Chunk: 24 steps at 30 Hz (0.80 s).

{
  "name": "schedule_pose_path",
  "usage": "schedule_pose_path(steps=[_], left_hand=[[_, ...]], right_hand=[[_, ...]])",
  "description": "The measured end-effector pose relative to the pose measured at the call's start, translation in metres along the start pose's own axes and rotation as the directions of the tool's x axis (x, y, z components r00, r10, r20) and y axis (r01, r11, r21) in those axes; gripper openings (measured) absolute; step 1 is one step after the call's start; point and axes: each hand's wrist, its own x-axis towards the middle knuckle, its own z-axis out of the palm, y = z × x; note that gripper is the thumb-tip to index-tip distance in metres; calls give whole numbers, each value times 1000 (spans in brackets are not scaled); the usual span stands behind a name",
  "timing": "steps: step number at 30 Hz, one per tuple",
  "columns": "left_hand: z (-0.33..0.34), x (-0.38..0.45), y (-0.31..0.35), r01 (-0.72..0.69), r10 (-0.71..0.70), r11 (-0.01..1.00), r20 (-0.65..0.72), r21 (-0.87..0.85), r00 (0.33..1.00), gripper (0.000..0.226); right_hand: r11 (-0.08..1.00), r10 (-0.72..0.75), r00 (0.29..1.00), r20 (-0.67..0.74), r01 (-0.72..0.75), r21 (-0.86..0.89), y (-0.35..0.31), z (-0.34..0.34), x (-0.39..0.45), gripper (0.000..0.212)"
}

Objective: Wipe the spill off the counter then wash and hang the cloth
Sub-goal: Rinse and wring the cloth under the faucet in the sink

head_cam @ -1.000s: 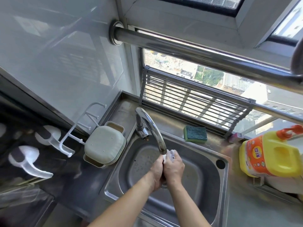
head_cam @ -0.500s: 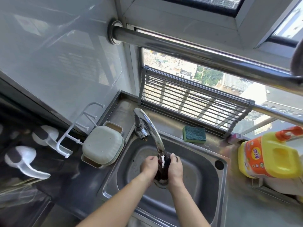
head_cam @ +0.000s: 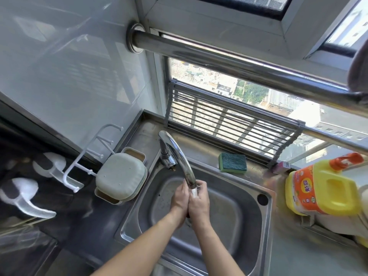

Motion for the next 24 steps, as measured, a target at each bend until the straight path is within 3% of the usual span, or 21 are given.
schedule_pose_path(steps=[2,4,10,12,16,18,21,24], left_hand=[[-3,-1,0,-27,29,997,-26,73,999,34],[-3,-7,1,-9,10,1000,-26,28,1000,35],[-3,-11,1,35,-33,997,32,-74,999,42],[-4,-13,3,53,-43,990,79,-130,996,34],[-4,-19,5,12,0,998,175,-69,985,30],[-3,-20,2,-64,60,998,204,15,977,36],[-13,-13,-7,-52,56,960,-7,274,998,40],[-28,-5,-18,76,-31,970,-190,232,981,39]], right_hand=[[999,-33,999,-24,32,-37,-5,-4,-1,19],[997,-60,997,-48,58,-56,-10,-6,-3,28],[987,-63,990,-124,43,-157,-14,-11,-4,27],[985,-38,990,-136,15,-170,-15,-12,-3,29],[979,87,971,-223,-125,-162,-20,-18,2,49],[954,252,942,-224,-281,-109,-12,-22,13,49],[885,464,884,-57,-465,-7,13,-24,29,46],[823,555,832,-15,-547,153,9,-30,27,28]])
